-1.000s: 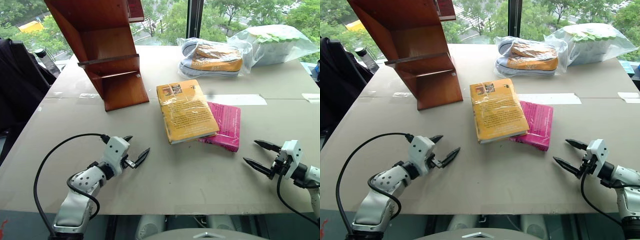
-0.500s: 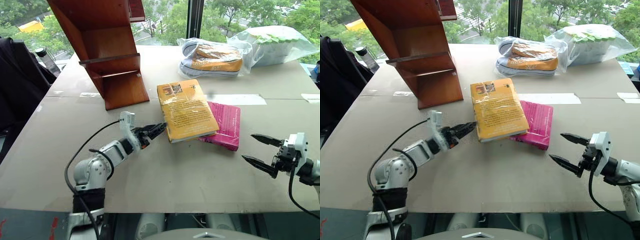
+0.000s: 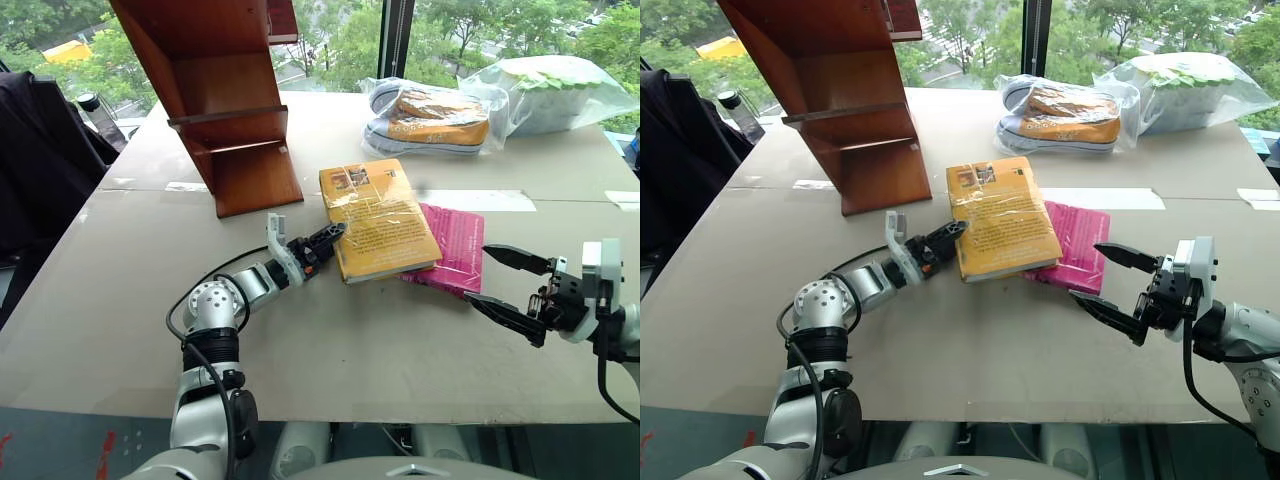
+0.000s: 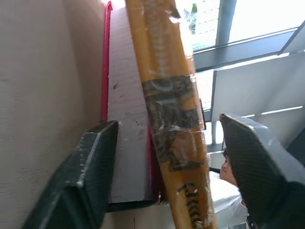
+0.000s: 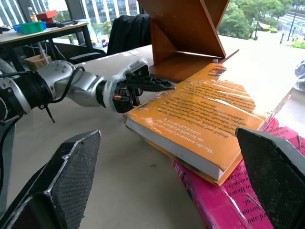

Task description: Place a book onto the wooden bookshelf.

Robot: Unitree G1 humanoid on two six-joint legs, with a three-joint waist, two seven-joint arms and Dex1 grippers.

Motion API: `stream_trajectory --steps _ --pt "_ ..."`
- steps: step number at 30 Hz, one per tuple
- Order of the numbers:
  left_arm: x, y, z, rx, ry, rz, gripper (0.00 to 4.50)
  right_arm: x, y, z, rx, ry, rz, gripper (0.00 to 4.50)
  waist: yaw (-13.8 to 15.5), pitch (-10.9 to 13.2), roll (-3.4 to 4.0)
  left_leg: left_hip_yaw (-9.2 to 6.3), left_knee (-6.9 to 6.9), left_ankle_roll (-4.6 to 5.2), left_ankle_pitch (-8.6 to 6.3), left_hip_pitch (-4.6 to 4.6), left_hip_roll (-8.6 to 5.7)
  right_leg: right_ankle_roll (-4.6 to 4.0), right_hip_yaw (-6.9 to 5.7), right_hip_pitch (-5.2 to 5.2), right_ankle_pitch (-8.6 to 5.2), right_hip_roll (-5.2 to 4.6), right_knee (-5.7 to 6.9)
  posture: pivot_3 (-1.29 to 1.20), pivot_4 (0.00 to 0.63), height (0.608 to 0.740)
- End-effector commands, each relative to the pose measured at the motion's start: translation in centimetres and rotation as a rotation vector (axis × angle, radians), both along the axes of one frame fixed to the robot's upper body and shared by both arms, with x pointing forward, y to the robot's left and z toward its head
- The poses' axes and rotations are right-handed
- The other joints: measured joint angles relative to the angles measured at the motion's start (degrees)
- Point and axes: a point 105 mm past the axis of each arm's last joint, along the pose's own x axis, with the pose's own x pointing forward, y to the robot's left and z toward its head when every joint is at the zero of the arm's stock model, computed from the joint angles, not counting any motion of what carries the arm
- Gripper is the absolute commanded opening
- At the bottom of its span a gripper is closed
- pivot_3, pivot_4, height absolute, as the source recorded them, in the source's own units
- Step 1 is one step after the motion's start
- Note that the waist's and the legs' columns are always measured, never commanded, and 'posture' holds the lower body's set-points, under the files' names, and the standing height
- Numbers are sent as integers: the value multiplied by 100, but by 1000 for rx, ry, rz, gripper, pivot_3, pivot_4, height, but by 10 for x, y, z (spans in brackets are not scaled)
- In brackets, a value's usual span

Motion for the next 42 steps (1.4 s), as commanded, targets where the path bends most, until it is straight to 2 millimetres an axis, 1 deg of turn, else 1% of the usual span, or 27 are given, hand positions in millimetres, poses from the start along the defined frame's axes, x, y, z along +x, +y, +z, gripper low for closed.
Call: stream_trajectory --steps 1,2,3,4,5,8,11,15,17,20,21,22,23,26,28,30,32,34,35,36,37,38,40,42 --pt "-3 -8 2 -54 14 -45 1587 -2 2 15 8 -47 2 4500 3 0 0 1 0 0 0 0 0 -1 1 0 1 0 0 0 150 693" --pt "-3 -8 5 -72 7 -50 1175 -1 3 16 5 -47 5 4500 16 -1 2 0 0 0 0 0 0 -2 0 0 1 0 0 0 150 693" --pt "-3 -9 8 -83 2 -53 634 0 4 17 4 -46 7 4500 25 -2 4 -1 0 0 0 -1 0 -5 -1 0 2 0 0 0 150 693" --pt "-2 -9 11 -94 -4 -54 262 1 4 17 3 -46 9 4500 32 -2 3 -2 0 0 0 -1 0 -7 -2 0 4 -1 0 0 150 693" --pt "-2 -9 14 -103 -10 -52 45 1 5 18 2 -47 11 4500 35 -1 3 -4 0 0 0 -3 0 -6 -4 0 3 -1 0 0 150 693" --pt "-1 -5 28 -136 -50 -37 9 3 8 21 3 -51 17 4500 31 0 2 -4 0 0 0 -6 0 -9 -4 -1 5 -2 0 0 150 693" --pt "-5 1 51 -174 -122 -24 9 5 10 22 1 -53 20 4500 20 8 -10 -4 0 0 0 -14 0 -21 -4 -6 12 -3 -3 0 150 693" --pt "-13 5 78 -200 -204 -1 9 7 13 23 0 -55 28 4500 5 16 -25 -10 4 0 1 -54 3 -23 -9 -37 14 -2 -6 0 150 693" --pt "-15 6 80 -208 -197 7 9 9 15 23 -1 -56 34 4500 0 16 -24 -11 5 0 1 -68 3 -22 -10 -49 13 -2 -8 0 150 693" --pt "-16 5 67 -172 -140 24 9 12 18 23 -4 -58 47 4500 2 16 -25 -11 5 0 1 -72 1 -19 -11 -52 12 -2 -11 0 150 693" --pt "-17 5 66 -158 -141 28 9 13 18 24 -4 -60 50 4500 1 16 -25 -10 5 0 1 -71 0 -19 -11 -51 11 -1 -11 0 150 693" --pt "-18 6 69 -141 -159 35 9 14 19 25 -4 -63 53 4500 0 17 -27 -10 5 0 1 -72 0 -19 -11 -51 11 -1 -11 0 150 693" --pt "-21 5 77 -112 -212 30 9 15 19 27 -4 -67 55 4500 0 23 -34 -11 6 0 1 -73 -1 -19 -12 -51 11 0 -10 0 150 693" --pt "-34 -11 106 175 -483 -11 9 17 18 36 19 -86 58 4500 1 41 -59 -18 11 0 1 -78 -1 -20 -18 -54 12 2 -7 0 150 693" --pt "-38 -20 126 347 -677 -10 9 20 18 42 43 -105 52 4500 15 40 -55 -22 10 -1 1 -79 -1 -22 -21 -54 12 3 -7 0 150 693" --pt "-36 -26 154 483 -867 56 9 23 18 47 67 -119 53 4500 37 38 -52 -19 10 -2 1 -79 -3 -23 -18 -53 12 1 -9 0 150 693" --pt "-36 -30 178 582 -1035 125 9 27 17 54 115 -130 44 4500 41 38 -52 -15 11 -2 1 -81 -4 -23 -15 -51 13 -2 -18 0 150 693" --pt "-36 -34 204 742 -1241 215 9 30 15 63 157 -141 39 4500 33 39 -51 -9 10 -1 1 -81 -4 -23 -10 -52 13 -1 -18 0 150 693" --pt "-36 -35 216 865 -1356 265 9 31 13 67 175 -146 36 4500 24 42 -50 -10 9 -1 1 -81 -4 -22 -10 -53 13 0 -20 0 150 693" --pt "-35 -35 224 1013 -1472 301 9 33 12 71 188 -150 34 4500 19 43 -49 -11 8 -1 1 -83 -3 -22 -12 -54 12 2 -19 0 150 693" --pt "-34 -34 231 1210 -1612 338 9 34 10 73 200 -152 34 4500 11 45 -48 -9 6 -1 1 -83 -5 -22 -12 -55 12 5 -21 0 150 693" --pt "-33 -33 236 1372 -1721 359 9 35 9 76 208 -152 34 4500 1 48 -45 -6 2 -1 1 -82 -10 -23 -12 -56 12 7 -20 0 150 693" --pt "-28 -22 250 1655 -1861 434 9 37 8 80 225 -155 43 4500 -5 51 -35 0 -7 -1 1 -79 -10 -22 -7 -59 11 15 -24 0 150 693" --pt "-25 -4 269 1895 -1932 544 9 39 7 85 252 -161 57 4500 -4 54 -34 1 -11 -1 1 -81 -8 -21 -8 -60 11 17 -27 0 150 693"
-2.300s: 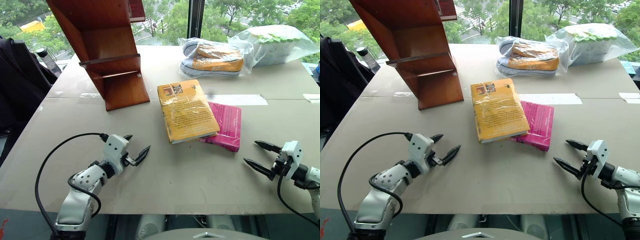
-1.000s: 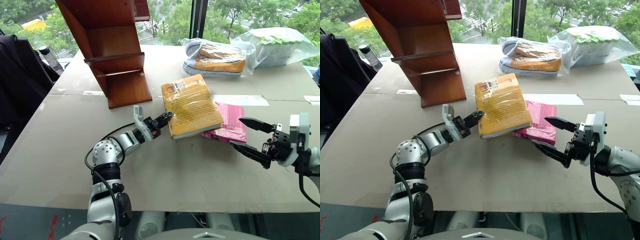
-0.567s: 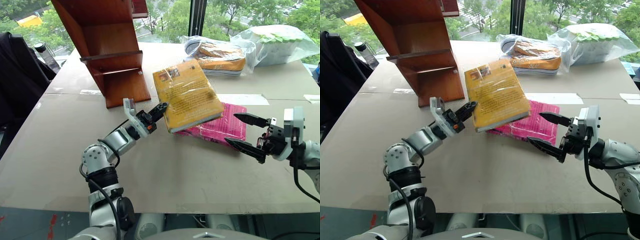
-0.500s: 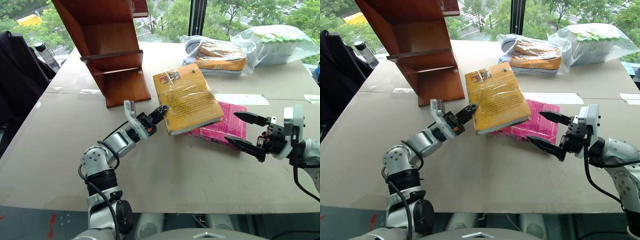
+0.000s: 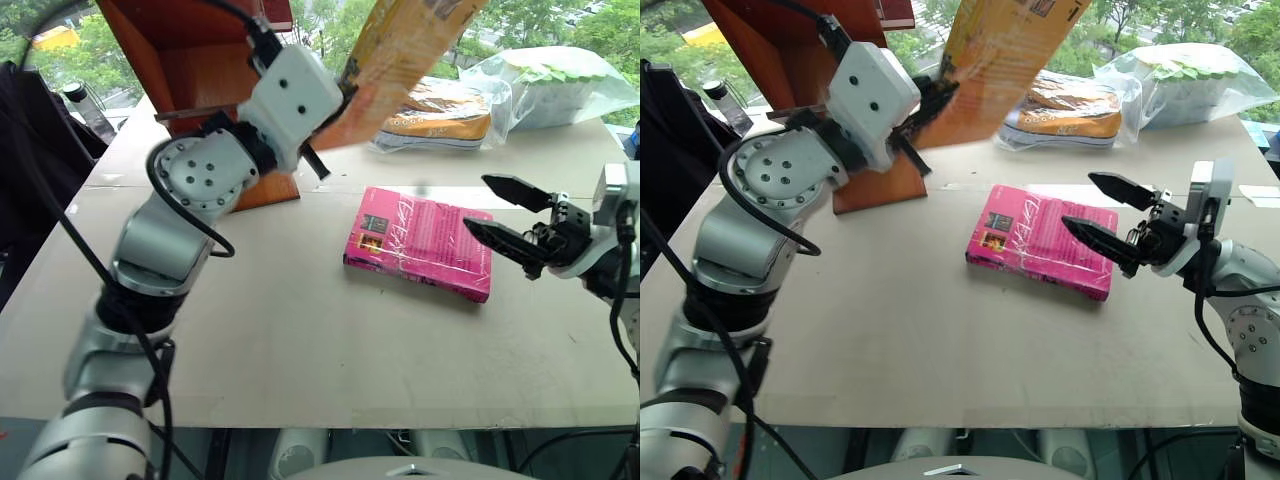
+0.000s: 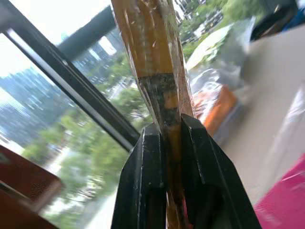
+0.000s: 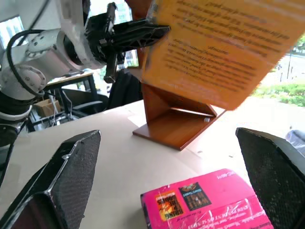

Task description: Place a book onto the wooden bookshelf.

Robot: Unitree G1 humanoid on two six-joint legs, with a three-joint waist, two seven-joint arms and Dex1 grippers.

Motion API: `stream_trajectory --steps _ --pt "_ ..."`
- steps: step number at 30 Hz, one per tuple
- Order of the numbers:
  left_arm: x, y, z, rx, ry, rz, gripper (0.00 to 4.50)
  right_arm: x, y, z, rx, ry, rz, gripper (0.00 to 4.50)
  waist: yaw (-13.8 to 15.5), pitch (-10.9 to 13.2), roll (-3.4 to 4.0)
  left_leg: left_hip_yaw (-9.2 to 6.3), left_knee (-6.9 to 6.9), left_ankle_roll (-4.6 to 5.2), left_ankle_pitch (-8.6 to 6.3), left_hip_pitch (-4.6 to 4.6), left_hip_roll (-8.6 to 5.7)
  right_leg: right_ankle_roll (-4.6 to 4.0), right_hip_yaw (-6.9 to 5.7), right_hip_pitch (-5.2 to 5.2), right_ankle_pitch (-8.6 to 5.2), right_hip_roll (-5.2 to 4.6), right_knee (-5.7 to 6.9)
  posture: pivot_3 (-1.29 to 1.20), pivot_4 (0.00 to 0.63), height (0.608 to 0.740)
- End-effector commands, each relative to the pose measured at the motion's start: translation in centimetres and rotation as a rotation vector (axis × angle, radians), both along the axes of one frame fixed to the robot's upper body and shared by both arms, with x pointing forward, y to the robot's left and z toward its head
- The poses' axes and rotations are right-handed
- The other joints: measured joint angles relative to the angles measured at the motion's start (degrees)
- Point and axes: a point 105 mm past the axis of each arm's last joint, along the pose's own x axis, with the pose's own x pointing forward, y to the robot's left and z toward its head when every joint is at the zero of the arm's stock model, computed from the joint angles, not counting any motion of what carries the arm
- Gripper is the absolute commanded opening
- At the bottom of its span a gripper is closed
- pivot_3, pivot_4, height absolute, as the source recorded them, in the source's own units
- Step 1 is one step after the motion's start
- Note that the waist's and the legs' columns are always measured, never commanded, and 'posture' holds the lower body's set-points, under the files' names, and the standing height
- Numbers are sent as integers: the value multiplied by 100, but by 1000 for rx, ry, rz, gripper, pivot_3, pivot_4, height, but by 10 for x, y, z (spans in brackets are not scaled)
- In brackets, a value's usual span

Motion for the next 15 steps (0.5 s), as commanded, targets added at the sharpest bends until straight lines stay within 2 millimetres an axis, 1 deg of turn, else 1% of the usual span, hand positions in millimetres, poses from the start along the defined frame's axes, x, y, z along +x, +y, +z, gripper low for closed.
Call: stream_trajectory --steps 1,3,5,9,10,12,15 --pt "-3 20 33 218 -311 187 9 -2 -3 18 54 -49 21 4500 -2 3 0 -1 0 0 0 -2 3 1 -1 -3 0 1 3 0 150 693" --pt "-3 35 43 306 -389 290 9 0 -2 23 82 -57 41 4500 -6 3 1 0 0 0 0 -4 5 6 1 -8 2 4 6 0 150 693" --pt "-1 48 44 362 -402 368 9 3 -2 27 98 -65 50 4500 -5 4 2 0 0 0 0 -6 6 26 0 -10 13 5 7 0 150 693" --pt "9 72 27 424 -317 486 9 9 -5 29 105 -74 46 4500 -2 5 2 3 3 0 0 -7 7 29 1 -11 13 3 10 0 150 693" --pt "10 75 25 430 -306 502 9 9 -5 29 105 -74 46 4500 0 5 2 6 5 0 0 -9 7 30 -3 -10 12 4 11 0 150 693" --pt "14 90 22 442 -262 578 9 9 -8 28 105 -74 43 4500 1 5 1 9 7 0 0 -12 7 31 -4 -11 12 4 14 0 150 693" --pt "18 102 17 459 -213 635 9 9 -10 28 107 -76 38 4500 -6 6 2 8 10 0 0 -14 6 32 -6 -11 11 5 16 0 150 693"
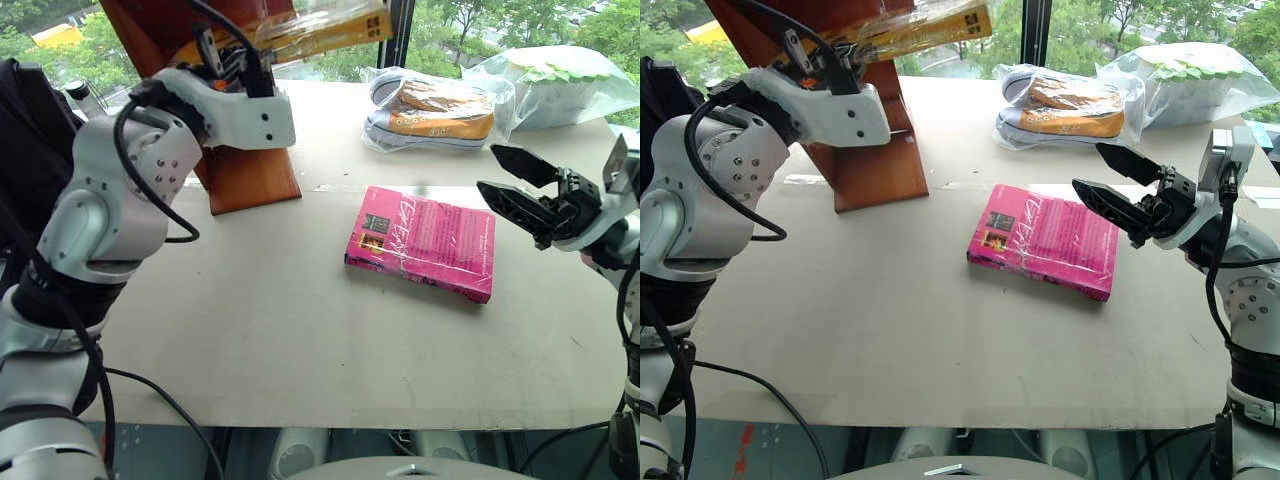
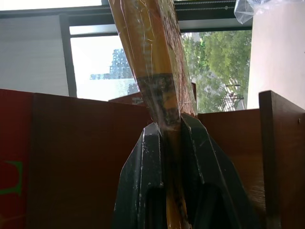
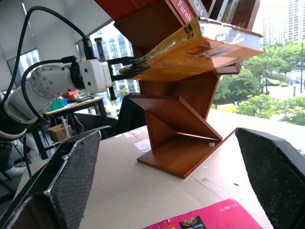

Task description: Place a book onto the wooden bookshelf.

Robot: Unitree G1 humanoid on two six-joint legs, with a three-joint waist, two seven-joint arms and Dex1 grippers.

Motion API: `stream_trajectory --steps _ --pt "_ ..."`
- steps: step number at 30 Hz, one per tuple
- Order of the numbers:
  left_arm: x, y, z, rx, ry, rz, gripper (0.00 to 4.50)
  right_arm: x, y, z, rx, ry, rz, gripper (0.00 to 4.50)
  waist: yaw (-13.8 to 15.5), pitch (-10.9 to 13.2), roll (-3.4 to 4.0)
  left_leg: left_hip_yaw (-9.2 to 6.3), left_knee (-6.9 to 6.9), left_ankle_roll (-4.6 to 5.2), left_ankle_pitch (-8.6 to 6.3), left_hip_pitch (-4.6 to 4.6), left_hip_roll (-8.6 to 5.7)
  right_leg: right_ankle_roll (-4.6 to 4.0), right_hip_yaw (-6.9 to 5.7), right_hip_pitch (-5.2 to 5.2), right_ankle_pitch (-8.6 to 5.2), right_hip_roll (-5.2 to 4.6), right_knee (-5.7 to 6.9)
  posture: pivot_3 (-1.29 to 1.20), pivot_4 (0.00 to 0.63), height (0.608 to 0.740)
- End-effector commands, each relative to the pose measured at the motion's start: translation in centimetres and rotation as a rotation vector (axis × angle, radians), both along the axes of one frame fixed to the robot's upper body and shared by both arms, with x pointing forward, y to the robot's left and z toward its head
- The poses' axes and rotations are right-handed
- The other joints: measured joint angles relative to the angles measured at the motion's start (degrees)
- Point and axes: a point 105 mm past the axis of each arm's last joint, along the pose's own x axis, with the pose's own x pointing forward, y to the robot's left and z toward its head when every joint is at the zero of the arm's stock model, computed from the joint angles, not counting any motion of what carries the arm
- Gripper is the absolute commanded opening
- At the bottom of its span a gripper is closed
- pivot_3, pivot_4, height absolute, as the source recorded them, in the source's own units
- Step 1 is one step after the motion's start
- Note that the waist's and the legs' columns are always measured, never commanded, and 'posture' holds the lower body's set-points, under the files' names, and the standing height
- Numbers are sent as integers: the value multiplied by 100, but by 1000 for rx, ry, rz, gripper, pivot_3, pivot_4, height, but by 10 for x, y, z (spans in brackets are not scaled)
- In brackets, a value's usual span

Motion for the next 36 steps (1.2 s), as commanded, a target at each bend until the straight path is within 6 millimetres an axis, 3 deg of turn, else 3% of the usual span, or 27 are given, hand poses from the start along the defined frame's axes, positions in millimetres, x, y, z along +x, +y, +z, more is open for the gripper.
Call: stream_trajectory --steps 1,12,14,16,18,20,22,27,30,34,36 --pt "-6 21 21 -9 -56 96 9 -4 -8 11 13 -60 -20 4500 -2 0 0 -1 0 0 0 1 0 0 0 0 0 0 1 0 150 693" --pt "2 36 -2 -7 68 181 9 -6 -14 7 16 -64 -45 4500 -8 0 0 -3 8 0 0 3 2 1 4 -2 0 0 15 0 150 693" --pt "2 37 -6 -26 84 186 943 -7 -14 6 16 -64 -48 4500 -15 0 0 -5 8 0 0 5 2 1 6 -3 0 0 17 0 150 693" --pt "2 37 -8 -38 93 191 1598 -7 -15 6 17 -65 -51 4500 -16 0 0 -5 8 0 0 7 1 1 7 -3 0 0 20 0 150 693" --pt "0 39 -5 -41 78 203 2387 -6 -15 5 17 -64 -55 4500 -11 0 0 -5 10 0 0 7 2 1 6 -3 0 2 22 0 150 693" --pt "-2 42 -1 -44 55 218 3467 -5 -18 1 17 -55 -63 4500 -11 0 0 -5 10 0 0 7 2 1 6 -3 0 3 23 0 150 693" --pt "-6 46 1 -50 40 229 4196 -3 -22 -5 5 -40 -81 4500 -11 0 0 -6 11 0 0 7 2 1 7 -3 0 3 23 0 150 693" --pt "-26 47 4 -154 -47 195 4359 0 -35 -23 -42 -13 -151 4500 -10 0 0 -8 11 0 0 6 4 1 11 -3 0 1 22 0 150 693" --pt "-37 33 -24 -283 -15 93 4359 1 -46 -49 -130 23 -205 4500 1 -4 3 -8 15 0 0 8 8 2 12 -2 1 0 24 0 150 693" --pt "-54 4 -111 -651 338 -76 4359 -6 -65 -92 -241 97 -266 4500 -1 -13 10 -8 21 1 0 9 4 8 12 6 -3 -16 25 0 150 693" --pt "-68 -2 -153 -846 504 -92 4359 -10 -74 -112 -294 131 -297 4500 -20 -14 11 -2 25 1 0 14 4 8 18 7 -2 -18 29 0 150 693"
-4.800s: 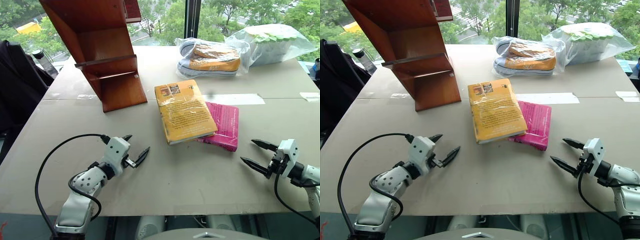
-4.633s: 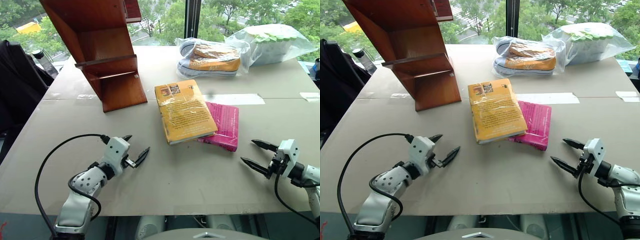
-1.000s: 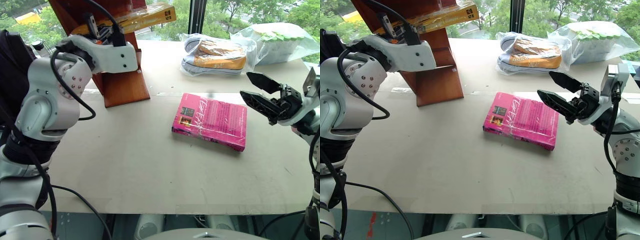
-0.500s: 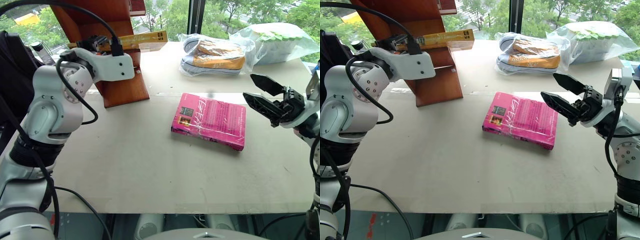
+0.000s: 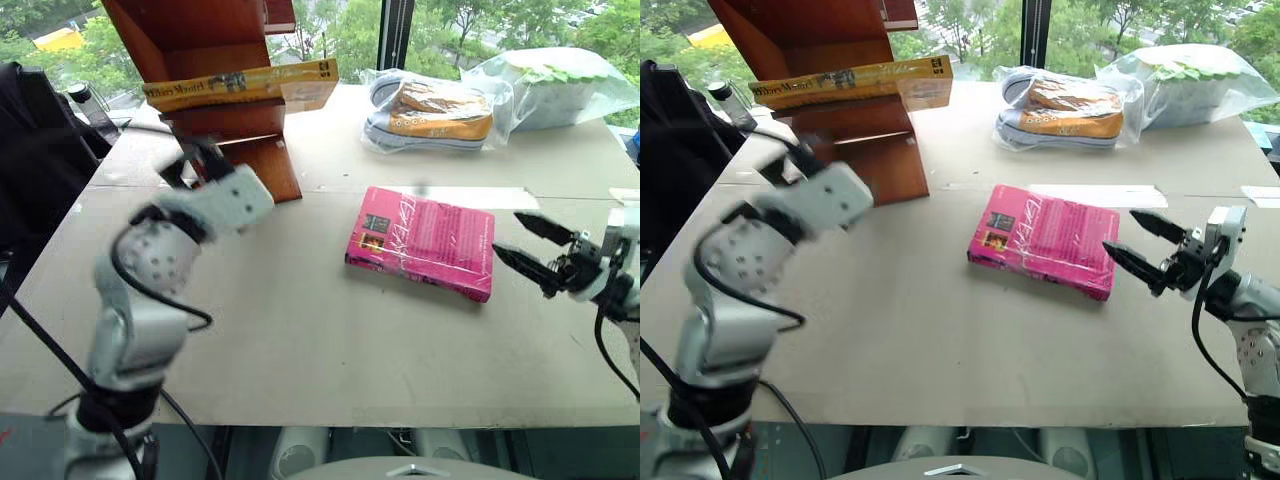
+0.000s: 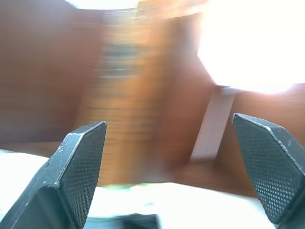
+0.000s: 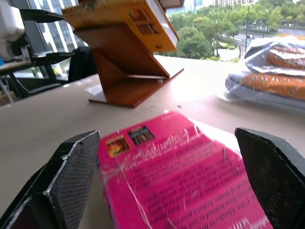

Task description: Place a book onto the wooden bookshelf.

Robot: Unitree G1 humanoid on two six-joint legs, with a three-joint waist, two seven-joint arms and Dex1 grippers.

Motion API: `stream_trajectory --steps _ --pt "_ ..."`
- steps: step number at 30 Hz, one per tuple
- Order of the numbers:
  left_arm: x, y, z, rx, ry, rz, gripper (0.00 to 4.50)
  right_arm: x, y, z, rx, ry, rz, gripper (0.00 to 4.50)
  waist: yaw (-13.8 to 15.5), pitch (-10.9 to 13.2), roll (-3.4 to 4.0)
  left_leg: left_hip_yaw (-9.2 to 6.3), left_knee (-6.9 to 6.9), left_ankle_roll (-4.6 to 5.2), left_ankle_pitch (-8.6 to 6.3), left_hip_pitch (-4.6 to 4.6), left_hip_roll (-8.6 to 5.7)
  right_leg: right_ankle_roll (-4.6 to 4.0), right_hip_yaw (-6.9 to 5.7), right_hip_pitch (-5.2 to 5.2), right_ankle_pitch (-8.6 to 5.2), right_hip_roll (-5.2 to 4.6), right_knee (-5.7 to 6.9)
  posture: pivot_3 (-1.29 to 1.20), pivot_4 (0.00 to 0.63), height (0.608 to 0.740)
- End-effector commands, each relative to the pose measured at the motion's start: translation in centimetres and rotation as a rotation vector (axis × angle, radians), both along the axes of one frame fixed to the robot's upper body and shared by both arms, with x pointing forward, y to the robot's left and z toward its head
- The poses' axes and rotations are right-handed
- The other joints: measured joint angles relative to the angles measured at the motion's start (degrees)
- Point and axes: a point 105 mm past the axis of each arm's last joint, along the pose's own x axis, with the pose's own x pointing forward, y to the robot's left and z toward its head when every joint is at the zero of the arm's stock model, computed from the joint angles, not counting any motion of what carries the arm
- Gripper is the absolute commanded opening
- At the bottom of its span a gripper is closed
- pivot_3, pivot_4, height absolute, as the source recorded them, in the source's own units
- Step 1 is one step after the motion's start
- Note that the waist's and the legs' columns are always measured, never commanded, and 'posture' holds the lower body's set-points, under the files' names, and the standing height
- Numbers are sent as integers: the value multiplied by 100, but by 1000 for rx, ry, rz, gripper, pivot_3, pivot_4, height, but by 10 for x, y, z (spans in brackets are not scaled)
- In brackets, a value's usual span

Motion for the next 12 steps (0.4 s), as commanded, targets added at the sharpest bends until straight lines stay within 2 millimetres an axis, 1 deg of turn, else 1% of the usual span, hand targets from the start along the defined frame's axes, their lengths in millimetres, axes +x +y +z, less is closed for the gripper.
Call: stream_trajectory --steps 1,3,4,6,7,8,10,12 --pt "-27 -12 -42 -298 164 -72 4359 -8 -15 -21 -110 -1 -39 4500 -30 0 1 0 3 0 0 1 3 0 0 -1 1 0 -1 0 150 693" --pt "-37 -9 -69 -401 245 -65 4359 -13 -21 -38 -149 26 -54 4500 -23 -2 4 -1 5 0 0 8 6 -1 0 -1 1 2 10 0 150 693" --pt "-41 -6 -85 -429 287 -46 4359 -16 -24 -46 -166 38 -65 4500 -17 -5 8 -7 5 0 1 13 9 -6 -4 -1 1 6 13 0 150 693" --pt "-45 -1 -110 -537 346 -5 4359 -22 -29 -62 -204 66 -82 4500 -4 -15 25 -6 4 -1 0 35 12 -27 -7 16 -13 8 16 0 150 693" --pt "-46 0 -118 -565 358 -1 4359 -24 -32 -69 -227 77 -95 4500 2 -15 26 -3 2 -1 0 61 13 -13 -5 39 -22 7 16 0 150 693" --pt "-46 -1 -122 -601 361 -7 4359 -26 -34 -75 -244 82 -105 4500 9 -15 25 -1 0 -1 -1 81 13 -11 -4 56 -24 6 16 0 150 693" --pt "-45 -2 -132 -621 370 -17 4359 -28 -37 -84 -260 91 -120 4500 5 -23 38 -4 0 -4 -2 88 13 -10 -11 60 -25 0 16 0 150 693" --pt "-46 -8 -137 -651 390 -62 4359 -28 -39 -89 -277 92 -134 4500 1 -34 52 6 2 -4 -2 91 10 -12 -4 60 -23 -7 15 0 150 693"
